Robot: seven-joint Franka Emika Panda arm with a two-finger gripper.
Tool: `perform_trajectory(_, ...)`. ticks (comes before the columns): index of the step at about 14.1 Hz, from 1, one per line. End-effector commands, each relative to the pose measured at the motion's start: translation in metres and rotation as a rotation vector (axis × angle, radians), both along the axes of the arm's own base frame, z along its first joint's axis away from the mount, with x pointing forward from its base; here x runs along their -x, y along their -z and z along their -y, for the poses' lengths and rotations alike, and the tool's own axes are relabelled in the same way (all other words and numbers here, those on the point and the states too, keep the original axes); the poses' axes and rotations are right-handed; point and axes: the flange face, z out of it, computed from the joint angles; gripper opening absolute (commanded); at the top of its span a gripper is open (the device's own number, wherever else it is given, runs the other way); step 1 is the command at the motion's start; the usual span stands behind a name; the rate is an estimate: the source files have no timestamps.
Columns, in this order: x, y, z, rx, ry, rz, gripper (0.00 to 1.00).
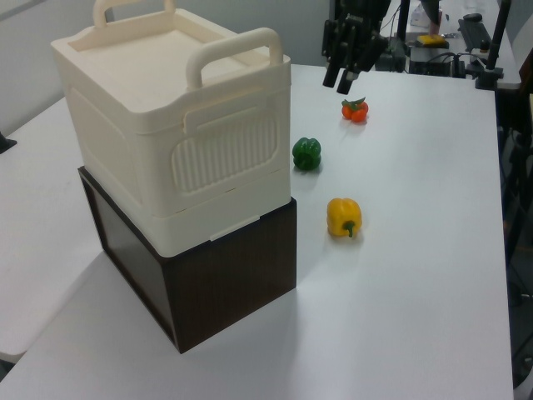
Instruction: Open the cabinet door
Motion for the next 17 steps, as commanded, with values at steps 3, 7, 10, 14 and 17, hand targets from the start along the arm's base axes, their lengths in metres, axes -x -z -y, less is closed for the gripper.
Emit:
perform_trajectory(3, -0.017, 0.014, -0.016, -0.036, -0.061, 0.081, 0.34)
perform_trajectory(7, -0.02, 0.014, -0.031, -0.061, -0.063, 0.139, 0.33)
perform_trajectory(10, -0.02, 0.02, -0.04, -0.068, -0.069, 0.151, 0.28)
perform_trajectory(14, -0.021, 0.018, -0.047, -0.083, -0.067, 0.193, 0.23)
perform_trajectory(17, -0.021, 0.02, -0.054, -0.093, -0.07, 0.209, 0.23)
